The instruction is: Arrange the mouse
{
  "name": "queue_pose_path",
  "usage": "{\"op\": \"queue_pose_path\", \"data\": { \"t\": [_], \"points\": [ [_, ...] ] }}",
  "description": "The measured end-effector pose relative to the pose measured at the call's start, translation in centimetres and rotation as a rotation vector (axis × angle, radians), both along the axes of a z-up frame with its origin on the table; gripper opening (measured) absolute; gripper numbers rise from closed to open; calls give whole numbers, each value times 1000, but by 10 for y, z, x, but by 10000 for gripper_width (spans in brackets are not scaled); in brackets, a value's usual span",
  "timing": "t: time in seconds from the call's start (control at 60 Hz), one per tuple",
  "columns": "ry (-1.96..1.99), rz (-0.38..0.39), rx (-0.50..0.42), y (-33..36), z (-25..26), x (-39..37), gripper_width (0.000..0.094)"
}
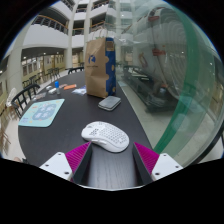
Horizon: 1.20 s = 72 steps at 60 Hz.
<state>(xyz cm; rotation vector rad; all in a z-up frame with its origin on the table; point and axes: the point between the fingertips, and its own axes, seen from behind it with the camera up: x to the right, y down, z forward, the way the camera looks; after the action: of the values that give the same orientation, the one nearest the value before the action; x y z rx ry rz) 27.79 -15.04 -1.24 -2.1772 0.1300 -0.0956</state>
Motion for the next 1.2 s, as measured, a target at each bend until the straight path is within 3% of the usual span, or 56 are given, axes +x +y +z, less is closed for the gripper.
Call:
{"op": "queue_pose_path", "data": {
  "t": [0.433, 0.517, 0.55, 0.6, 0.717, 0.833, 0.95, 1.05, 1.133, 1.2],
  "points": [
    [7, 83, -75, 89, -4, 22, 840],
    [-4, 97, -71, 97, -5, 19, 644],
    [-13, 97, -66, 95, -5, 18, 513],
    [-30, 62, -46, 94, -4, 22, 444],
    [-42, 35, -45, 88, -2, 14, 344],
    [-62, -14, 19, 78, 37, -4, 342],
    [-19, -77, 177, 87, 127, -56, 341],
    [4, 6, 247, 110, 176, -145, 338],
    [11, 83, 255, 127, 175, -234, 338],
    [22, 128, 206, 153, 147, -278, 339]
  ]
}}
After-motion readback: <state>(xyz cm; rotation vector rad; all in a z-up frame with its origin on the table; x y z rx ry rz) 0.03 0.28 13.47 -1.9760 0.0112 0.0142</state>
